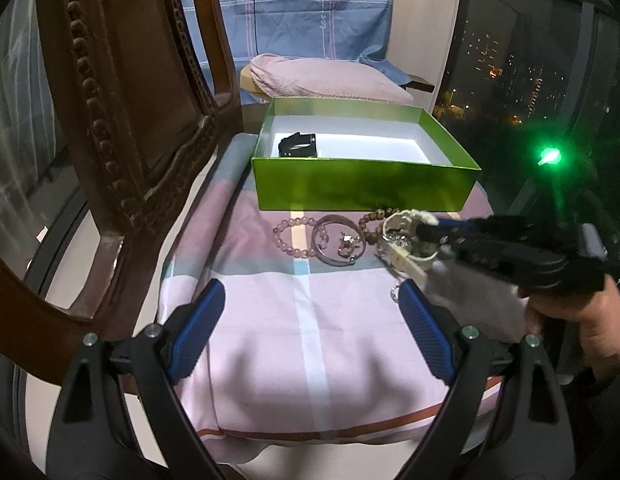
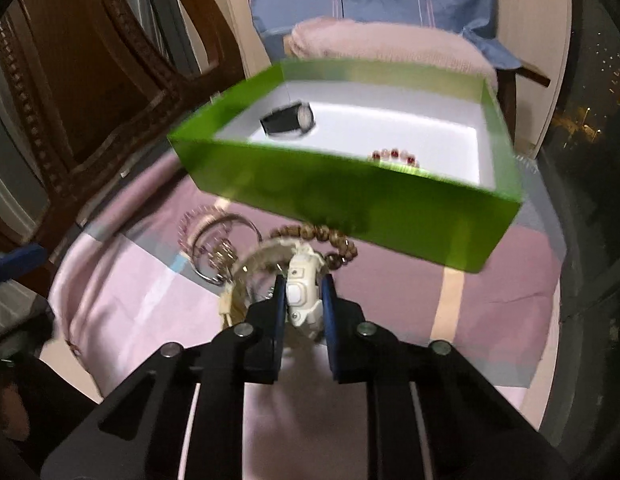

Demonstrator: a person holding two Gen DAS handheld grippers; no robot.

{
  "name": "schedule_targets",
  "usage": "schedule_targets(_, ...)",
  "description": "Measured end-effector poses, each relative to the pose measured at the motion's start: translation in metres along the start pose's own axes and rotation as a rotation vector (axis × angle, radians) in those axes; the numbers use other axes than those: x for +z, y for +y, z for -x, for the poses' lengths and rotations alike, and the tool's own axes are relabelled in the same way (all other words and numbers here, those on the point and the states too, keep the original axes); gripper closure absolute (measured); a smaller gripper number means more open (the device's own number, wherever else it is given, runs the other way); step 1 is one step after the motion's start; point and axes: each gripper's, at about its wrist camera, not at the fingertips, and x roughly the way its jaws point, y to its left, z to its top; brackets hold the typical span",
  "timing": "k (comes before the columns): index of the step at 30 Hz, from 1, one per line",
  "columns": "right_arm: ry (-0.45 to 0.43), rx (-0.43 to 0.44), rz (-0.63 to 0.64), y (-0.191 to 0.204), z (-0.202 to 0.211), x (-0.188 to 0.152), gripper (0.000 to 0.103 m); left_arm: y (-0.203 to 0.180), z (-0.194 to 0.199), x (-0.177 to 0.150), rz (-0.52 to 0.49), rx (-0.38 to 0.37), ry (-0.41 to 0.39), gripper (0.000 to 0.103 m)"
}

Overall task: Organize jewelry
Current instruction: 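Grasp the small silver ring with the left tool while the right tool lifts the white watch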

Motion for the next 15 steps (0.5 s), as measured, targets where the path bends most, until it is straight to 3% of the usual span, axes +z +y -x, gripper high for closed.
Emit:
schedule_targets(10,-0.179,0.050,-0.092,-0.016,0.083,-0.008,0.085,-0.028,-0.016,-0.008,-0.098,-0.034,0.034,0.015)
schedule_targets(15,-0.211,0.039,-0.127,-0.031,0.100,-0.011,0.085,-0.056,-0.043,-0.009,-0.179,-0.048,0.076,0.024)
